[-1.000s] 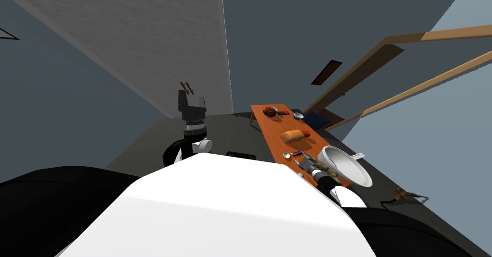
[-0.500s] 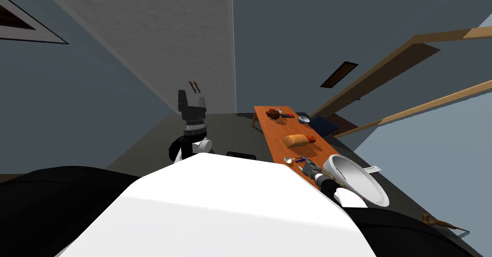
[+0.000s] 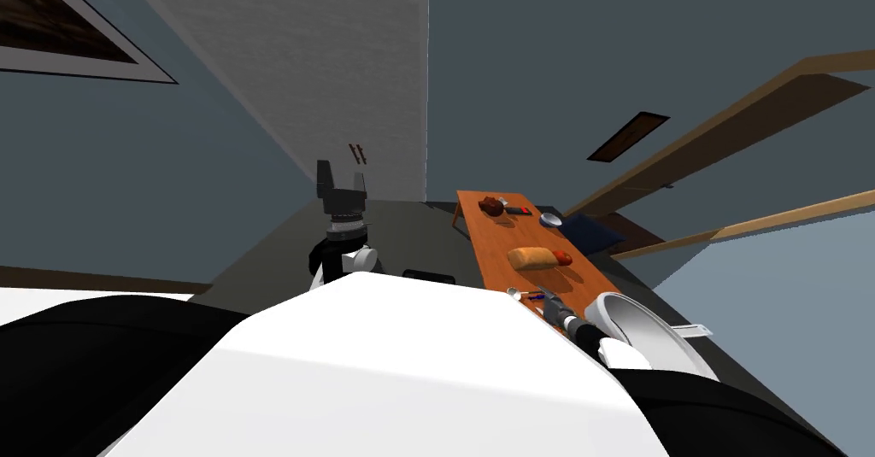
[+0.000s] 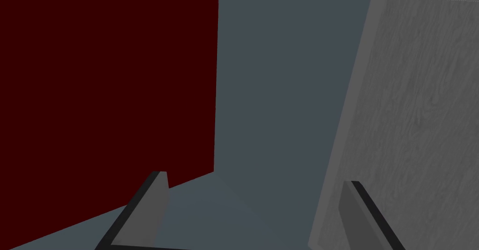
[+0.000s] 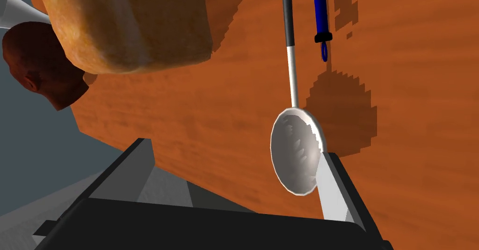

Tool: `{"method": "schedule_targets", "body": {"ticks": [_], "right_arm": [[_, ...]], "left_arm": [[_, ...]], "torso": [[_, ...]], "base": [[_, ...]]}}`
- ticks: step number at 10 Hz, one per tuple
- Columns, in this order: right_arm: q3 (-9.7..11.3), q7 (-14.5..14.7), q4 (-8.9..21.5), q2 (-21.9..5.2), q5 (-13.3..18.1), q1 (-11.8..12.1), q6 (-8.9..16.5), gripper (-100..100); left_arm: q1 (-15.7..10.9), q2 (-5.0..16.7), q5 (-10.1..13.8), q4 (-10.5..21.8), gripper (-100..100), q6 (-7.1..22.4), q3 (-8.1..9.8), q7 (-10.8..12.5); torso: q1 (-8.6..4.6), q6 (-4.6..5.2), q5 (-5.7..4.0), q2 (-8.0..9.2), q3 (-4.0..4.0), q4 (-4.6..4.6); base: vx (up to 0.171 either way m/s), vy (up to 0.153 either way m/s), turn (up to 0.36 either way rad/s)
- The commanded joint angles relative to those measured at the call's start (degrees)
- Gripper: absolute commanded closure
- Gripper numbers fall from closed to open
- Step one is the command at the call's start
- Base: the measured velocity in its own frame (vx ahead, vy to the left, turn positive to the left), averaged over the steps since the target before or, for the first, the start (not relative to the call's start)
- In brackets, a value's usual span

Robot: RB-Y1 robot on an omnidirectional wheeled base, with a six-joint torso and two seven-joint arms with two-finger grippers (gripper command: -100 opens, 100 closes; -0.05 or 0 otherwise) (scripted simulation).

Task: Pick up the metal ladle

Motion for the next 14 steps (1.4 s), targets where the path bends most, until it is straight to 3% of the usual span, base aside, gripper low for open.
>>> {"method": "schedule_targets", "body": {"ticks": [1,4,5,11,13,14], "right_arm": [[0.05,0.67,1.03,0.13,1.77,-0.37,-0.59,-100],[-0.22,3.29,5.98,0.21,7.66,-1.86,-4.45,-100],[-0.22,3.29,5.98,0.21,7.99,-1.86,-4.45,-100],[1.32,6.13,13.44,2.68,15.24,-4.54,-10.45,-100],[1.23,5.23,12.29,2.58,15.32,-4.16,-10.57,-100],[1.27,5.48,12.58,2.59,15.31,-4.27,-10.54,0]], "left_arm": [[0.0,0.0,0.0,0.0,0,0.0,0.0,0.0],[0.0,0.0,0.0,0.0,0,0.0,0.0,0.0],[0.0,0.01,0.0,0.0,0,0.0,0.01,0.0],[0.01,0.0,0.0,0.0,0,0.0,0.01,0.0],[0.02,0.0,0.0,0.0,0,0.0,0.01,0.0],[0.01,0.0,0.0,0.0,0,0.0,0.0,0.0]], "torso": [[0.0,0.0,0.0,0.0,0.0,0.0],[-0.1,0.0,-0.02,-0.02,-0.01,-0.01],[-0.2,0.01,-0.05,-0.06,-0.03,-0.01],[-0.09,0.03,-0.03,-0.11,-0.07,-0.03],[0.03,0.05,-0.01,-0.18,-0.11,-0.05],[0.14,0.05,0.03,-0.09,-0.06,-0.03]], "base": [[0.013,-0.047,0.089],[0.023,-0.077,0.214],[0.033,-0.074,0.057],[0.039,-0.069,0.121],[0.036,-0.028,0.018],[0.0,0.0,0.0]]}}
